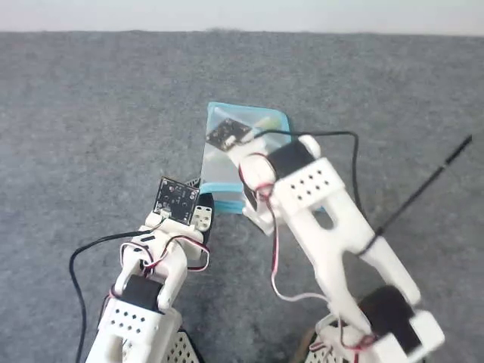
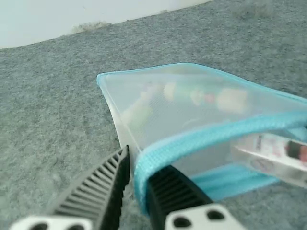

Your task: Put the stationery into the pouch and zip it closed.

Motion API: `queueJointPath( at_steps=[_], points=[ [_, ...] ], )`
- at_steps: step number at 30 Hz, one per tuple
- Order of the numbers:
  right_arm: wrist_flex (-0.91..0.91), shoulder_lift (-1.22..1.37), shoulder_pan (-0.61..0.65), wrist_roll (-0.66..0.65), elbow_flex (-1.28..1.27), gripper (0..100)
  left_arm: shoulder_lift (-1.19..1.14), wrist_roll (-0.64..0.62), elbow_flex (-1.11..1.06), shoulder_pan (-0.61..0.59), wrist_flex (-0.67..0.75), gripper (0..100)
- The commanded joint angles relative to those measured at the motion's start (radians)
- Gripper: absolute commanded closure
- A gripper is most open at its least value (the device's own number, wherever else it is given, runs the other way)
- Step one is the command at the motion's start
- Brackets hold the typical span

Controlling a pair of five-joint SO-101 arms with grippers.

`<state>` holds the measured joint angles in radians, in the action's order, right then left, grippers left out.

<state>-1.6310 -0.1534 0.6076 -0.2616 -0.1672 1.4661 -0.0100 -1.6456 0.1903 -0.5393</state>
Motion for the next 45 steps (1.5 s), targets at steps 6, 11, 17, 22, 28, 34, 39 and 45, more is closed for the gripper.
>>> queueJointPath(
  at_steps=[6,11,17,22,28,34,39,45],
  points=[
    [-0.09,0.22,-0.025,0.044,0.348,99.2,0.009,0.011,0.01,0.023,0.003,99],
    [-0.159,0.386,-0.036,0.146,0.572,99.2,0.008,0.012,0.008,0.064,0.002,99],
    [-0.16,0.443,-0.056,0.172,0.671,94.1,0.008,0.012,0.008,0.063,0.002,99],
    [-0.157,0.421,-0.038,0.167,0.671,78.3,0.009,0.012,0.008,0.063,0.002,99],
    [-0.157,0.372,0.016,0.109,0.671,78.3,0.009,0.012,0.008,0.057,0.002,99],
    [-0.157,0.24,-0.048,0.097,0.671,78.3,0.009,0.012,0.008,0.055,0.002,99],
    [-0.157,0.105,-0.151,-0.026,0.661,80.8,0.009,0.012,0.008,0.055,0.002,99],
    [-0.111,-0.11,-0.165,-0.08,0.465,83.2,0.009,0.012,0.008,0.055,0.002,99]
  ],
)
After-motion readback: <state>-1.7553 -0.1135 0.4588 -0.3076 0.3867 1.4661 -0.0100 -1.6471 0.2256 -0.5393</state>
